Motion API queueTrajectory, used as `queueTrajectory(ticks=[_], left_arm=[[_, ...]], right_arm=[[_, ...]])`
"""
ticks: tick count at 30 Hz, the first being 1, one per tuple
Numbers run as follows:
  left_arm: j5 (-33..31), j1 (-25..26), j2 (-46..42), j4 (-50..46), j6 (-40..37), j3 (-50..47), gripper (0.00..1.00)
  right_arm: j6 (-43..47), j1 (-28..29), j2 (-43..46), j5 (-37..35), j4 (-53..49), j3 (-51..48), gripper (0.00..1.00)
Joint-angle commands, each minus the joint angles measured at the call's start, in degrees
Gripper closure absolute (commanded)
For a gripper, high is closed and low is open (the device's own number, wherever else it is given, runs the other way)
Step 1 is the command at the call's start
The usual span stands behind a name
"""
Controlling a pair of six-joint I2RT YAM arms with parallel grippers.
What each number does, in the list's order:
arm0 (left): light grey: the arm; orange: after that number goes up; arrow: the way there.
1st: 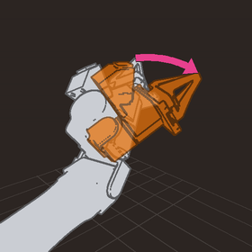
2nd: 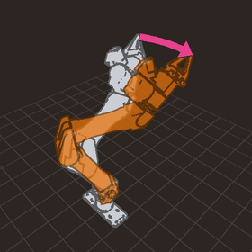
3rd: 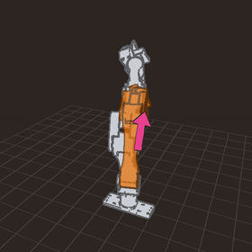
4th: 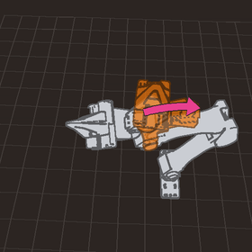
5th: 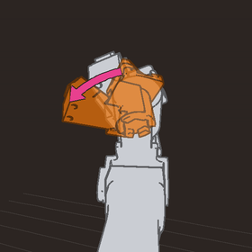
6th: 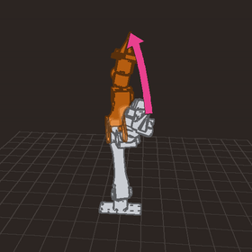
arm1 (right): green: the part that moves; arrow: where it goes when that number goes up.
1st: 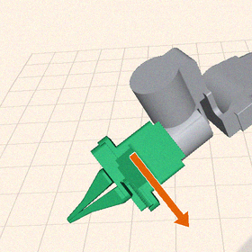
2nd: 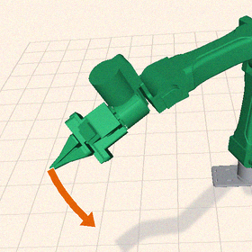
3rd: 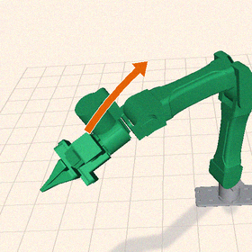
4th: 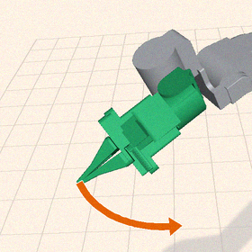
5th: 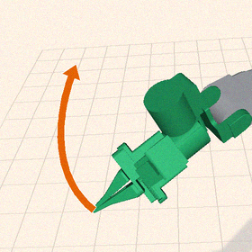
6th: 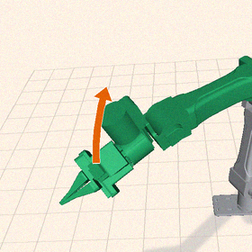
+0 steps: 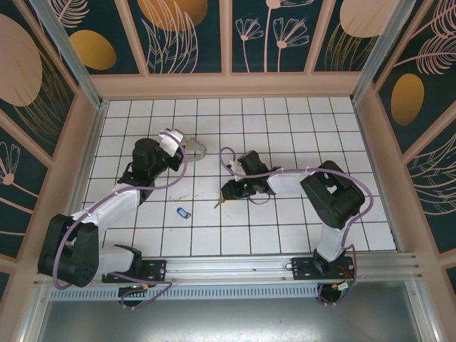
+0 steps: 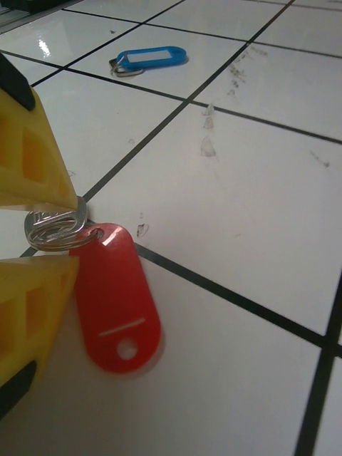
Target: Put the keys on the keyring
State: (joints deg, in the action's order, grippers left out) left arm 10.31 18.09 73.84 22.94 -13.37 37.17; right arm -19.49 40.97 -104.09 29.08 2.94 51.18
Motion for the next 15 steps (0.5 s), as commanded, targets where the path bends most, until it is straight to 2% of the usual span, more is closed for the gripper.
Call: queueTrajectory(ticks=[1, 5, 8, 15], left_arm=[[-0.1, -0.3, -1.4, 2.8, 0.7, 0.3, 1.0], [0.6, -0.3, -1.3, 2.6, 0.7, 0.3, 1.0], [1.1, -0.3, -1.3, 2.6, 0.8, 0.3, 1.0], [1.6, -0.3, -1.3, 2.3, 0.7, 0.3, 1.0]], right_arm=[[-1.4, 0.4, -0.7, -0.9, -1.7, 1.6, 0.77], [-1.4, 0.7, -0.8, -1.1, -1.3, 1.5, 0.78], [-1.6, 0.7, -1.5, -1.5, -0.7, 1.9, 0.83], [-2.8, 0.8, -1.7, 0.2, 1.1, 1.9, 0.83]])
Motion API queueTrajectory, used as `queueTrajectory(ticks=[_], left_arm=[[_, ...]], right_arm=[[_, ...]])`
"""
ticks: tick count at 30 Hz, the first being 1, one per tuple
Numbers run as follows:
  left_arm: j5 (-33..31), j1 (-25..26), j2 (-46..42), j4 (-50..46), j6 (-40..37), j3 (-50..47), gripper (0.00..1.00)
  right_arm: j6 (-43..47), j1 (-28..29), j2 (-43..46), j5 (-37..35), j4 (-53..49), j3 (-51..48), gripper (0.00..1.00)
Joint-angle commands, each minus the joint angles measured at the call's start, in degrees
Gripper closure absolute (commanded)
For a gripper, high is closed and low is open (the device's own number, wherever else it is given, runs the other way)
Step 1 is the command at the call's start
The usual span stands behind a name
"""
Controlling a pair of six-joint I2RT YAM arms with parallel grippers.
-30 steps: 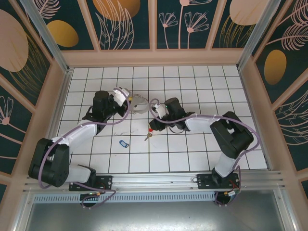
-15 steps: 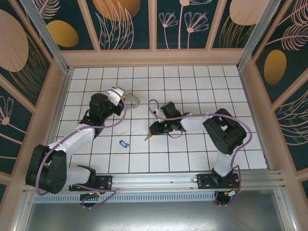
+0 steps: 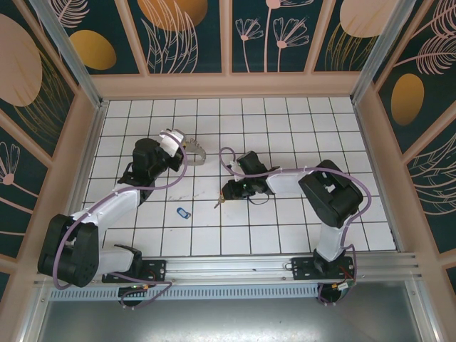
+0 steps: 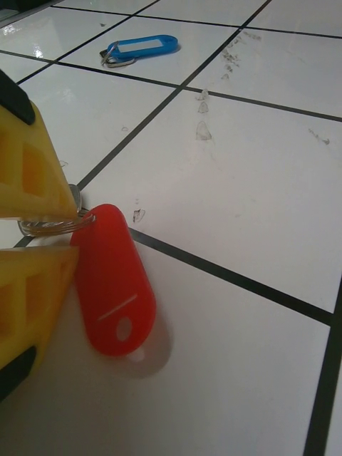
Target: Put the keys on the keyring
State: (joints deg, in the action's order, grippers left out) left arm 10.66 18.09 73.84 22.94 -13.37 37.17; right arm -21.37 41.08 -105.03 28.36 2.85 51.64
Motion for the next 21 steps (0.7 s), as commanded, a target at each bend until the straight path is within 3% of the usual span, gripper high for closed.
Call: queueTrajectory(ticks=[1, 21], left_arm=[[1.3, -0.2, -1.3, 2.2, 0.6, 0.2, 1.0], [3.3, -0.4, -0.2, 1.7, 0.4, 0.3, 1.0]], right_arm=[[-0.8, 0.7, -0.6, 1.2, 1.3, 1.5, 0.83], [-0.3, 1.5, -2.3, 0.1, -0.4, 3.7, 0.85]])
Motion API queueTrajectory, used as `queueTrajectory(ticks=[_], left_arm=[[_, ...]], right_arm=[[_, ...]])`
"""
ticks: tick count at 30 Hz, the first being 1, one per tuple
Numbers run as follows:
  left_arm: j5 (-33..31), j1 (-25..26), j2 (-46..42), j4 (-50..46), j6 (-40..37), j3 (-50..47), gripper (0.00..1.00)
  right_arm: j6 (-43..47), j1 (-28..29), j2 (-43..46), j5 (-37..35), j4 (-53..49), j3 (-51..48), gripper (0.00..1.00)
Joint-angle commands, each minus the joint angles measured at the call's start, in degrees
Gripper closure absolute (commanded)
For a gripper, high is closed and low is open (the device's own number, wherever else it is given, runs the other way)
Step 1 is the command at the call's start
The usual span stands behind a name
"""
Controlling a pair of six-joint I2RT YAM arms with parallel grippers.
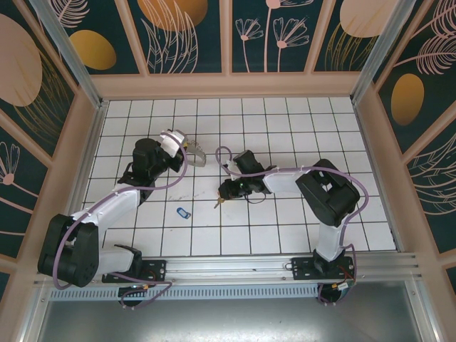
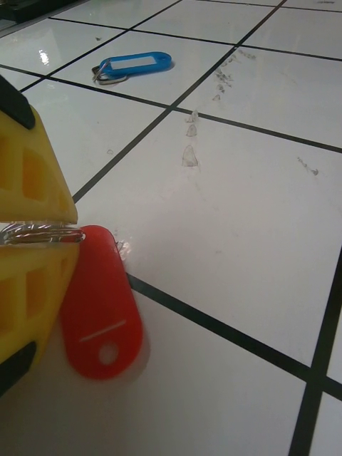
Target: Put the keys on the keyring
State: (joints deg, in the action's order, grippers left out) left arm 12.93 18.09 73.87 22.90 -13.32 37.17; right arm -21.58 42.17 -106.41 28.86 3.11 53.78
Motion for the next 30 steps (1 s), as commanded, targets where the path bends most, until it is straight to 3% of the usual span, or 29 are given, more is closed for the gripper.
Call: queueTrajectory(ticks=[1, 13, 18, 24, 30], left_arm=[[1.1, -0.3, -0.2, 1.7, 0.4, 0.3, 1.0], [2.6, -0.3, 0.6, 1.4, 0.0, 1.1, 1.0], [5.6, -0.3, 0.6, 1.2, -0.5, 1.0, 1.0], [11.7, -0.3, 1.1, 1.6, -1.4, 0.9, 1.0], [12.3, -0.3, 1.3, 1.0, -2.1, 1.2, 1.0]], right_arm=[[0.0, 0.5, -1.0, -0.6, -0.9, 1.4, 0.85], [0.7, 0.5, 0.6, -0.8, -1.0, 1.2, 0.92], [2.0, 0.1, 3.0, -3.2, -2.1, -0.8, 1.0], [1.2, -3.6, 7.3, -4.7, -2.6, -6.7, 0.99], [1.5, -4.9, 8.5, -3.3, -2.9, -7.7, 0.91]])
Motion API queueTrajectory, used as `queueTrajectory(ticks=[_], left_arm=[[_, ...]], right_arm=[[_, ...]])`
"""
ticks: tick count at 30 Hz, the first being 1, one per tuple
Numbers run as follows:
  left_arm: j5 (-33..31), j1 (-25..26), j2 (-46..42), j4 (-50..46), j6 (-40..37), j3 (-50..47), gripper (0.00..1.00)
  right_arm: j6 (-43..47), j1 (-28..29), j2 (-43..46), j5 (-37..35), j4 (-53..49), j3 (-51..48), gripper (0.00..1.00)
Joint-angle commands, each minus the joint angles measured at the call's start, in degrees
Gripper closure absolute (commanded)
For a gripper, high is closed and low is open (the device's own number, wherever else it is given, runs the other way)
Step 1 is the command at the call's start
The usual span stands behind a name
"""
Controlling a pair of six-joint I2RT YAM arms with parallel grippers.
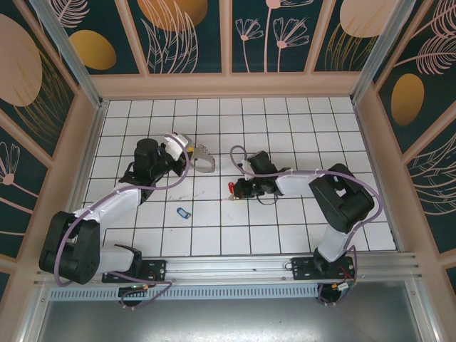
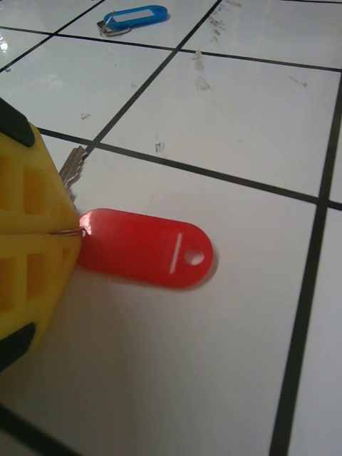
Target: Put the keys on the keyring
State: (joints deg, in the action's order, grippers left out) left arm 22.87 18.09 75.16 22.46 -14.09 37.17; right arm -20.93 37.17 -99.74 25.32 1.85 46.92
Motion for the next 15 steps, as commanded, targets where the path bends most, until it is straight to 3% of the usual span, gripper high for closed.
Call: queueTrajectory(ticks=[1, 7, 15], left_arm=[[2.3, -0.3, -0.1, 1.4, -1.6, 1.1, 1.0], [2.4, -0.3, 0.1, 0.9, -2.0, 1.2, 1.0], [2.6, -0.3, 0.5, 0.9, -2.1, 1.3, 1.0]], right_arm=[[0.9, 0.1, 1.9, 0.9, -1.4, -0.9, 0.9], [0.7, 0.1, 2.2, 1.7, -1.7, -0.7, 0.85], [1.0, 0.2, 1.4, 2.6, -1.7, -0.5, 0.87]])
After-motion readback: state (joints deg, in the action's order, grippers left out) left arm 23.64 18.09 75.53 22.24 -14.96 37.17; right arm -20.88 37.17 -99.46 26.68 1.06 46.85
